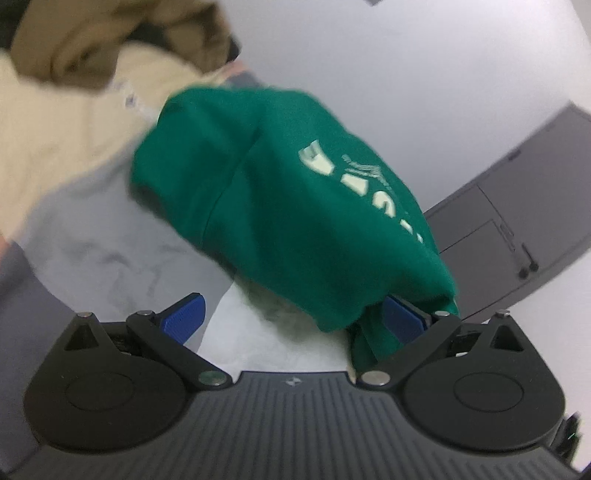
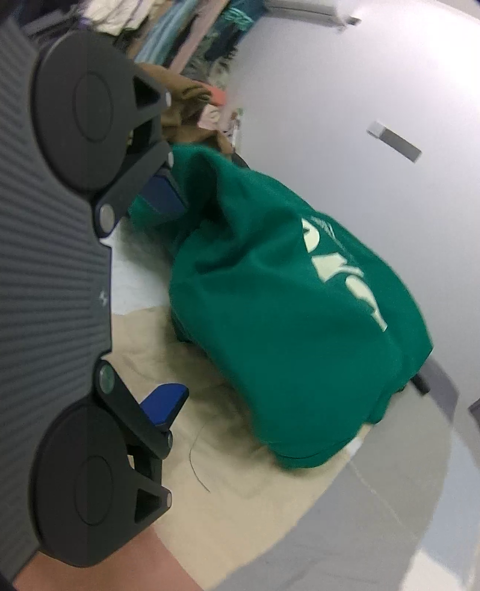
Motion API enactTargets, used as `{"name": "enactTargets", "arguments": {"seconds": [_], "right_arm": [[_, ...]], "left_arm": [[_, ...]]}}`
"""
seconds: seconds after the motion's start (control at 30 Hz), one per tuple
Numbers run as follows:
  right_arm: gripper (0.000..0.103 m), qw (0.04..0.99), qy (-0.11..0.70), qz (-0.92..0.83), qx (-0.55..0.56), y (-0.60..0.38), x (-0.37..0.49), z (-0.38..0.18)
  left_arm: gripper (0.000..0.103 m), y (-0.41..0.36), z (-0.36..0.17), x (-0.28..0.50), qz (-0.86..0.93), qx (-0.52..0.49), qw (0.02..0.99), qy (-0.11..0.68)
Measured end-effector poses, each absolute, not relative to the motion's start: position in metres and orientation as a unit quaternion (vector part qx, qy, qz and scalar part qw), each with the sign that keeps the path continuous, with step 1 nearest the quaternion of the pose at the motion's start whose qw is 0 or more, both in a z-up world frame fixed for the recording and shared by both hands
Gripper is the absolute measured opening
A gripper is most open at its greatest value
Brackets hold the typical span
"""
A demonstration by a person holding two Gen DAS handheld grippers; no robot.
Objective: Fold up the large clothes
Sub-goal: 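Grasp the green hoodie with the left tool while the right tool grasps it too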
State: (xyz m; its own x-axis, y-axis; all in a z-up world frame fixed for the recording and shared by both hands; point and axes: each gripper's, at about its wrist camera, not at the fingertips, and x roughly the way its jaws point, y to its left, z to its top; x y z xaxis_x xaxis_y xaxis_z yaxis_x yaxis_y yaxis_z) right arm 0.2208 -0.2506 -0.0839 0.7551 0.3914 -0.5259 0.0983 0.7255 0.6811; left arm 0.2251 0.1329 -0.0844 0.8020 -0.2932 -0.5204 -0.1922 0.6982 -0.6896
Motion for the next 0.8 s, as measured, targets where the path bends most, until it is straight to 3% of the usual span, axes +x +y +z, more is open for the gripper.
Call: {"name": "enactTargets", "arguments": {"seconds": [0.2, 0.27, 0.3, 0.37, 0.4, 0.47, 0.5, 0.53, 0.63, 0.8], "right_arm": [[0.099, 0.849, 0.339, 0.084, 0.397, -0.252, 0.247, -0.112], [0.099, 0.846, 0.320, 0.099, 0.415, -0.255, 0.250, -0.113], [0.095, 0.843, 0.314, 0.109, 0.423, -0.256, 0.251, -0.111], [0.069, 0.838, 0.312, 0.122, 0.432, -0.256, 0.255, -0.102], [0.065, 0.838, 0.309, 0.126, 0.432, -0.257, 0.256, -0.097], [0.042, 0.843, 0.303, 0.134, 0.423, -0.258, 0.258, -0.086], [0.036, 0.850, 0.302, 0.135, 0.411, -0.258, 0.259, -0.079], [0.026, 0.857, 0.297, 0.133, 0.399, -0.263, 0.259, -0.076], [0.015, 0.875, 0.272, 0.136, 0.377, -0.274, 0.255, -0.063], [0.013, 0.911, 0.201, 0.157, 0.323, -0.289, 0.234, -0.025]], "left_arm": [[0.102, 0.152, -0.131, 0.262, -0.060, -0.479, 0.821, 0.304], [0.096, 0.157, -0.140, 0.273, -0.064, -0.491, 0.816, 0.297], [0.086, 0.159, -0.142, 0.277, -0.065, -0.493, 0.817, 0.292], [0.073, 0.164, -0.144, 0.283, -0.072, -0.500, 0.816, 0.282], [0.062, 0.167, -0.144, 0.284, -0.074, -0.501, 0.817, 0.277], [0.040, 0.170, -0.140, 0.288, -0.074, -0.487, 0.827, 0.271], [0.022, 0.171, -0.137, 0.289, -0.071, -0.476, 0.835, 0.267], [0.012, 0.172, -0.134, 0.289, -0.070, -0.471, 0.840, 0.258], [0.006, 0.179, -0.118, 0.283, -0.074, -0.471, 0.849, 0.228], [0.005, 0.190, -0.070, 0.258, -0.086, -0.463, 0.871, 0.143]]}}
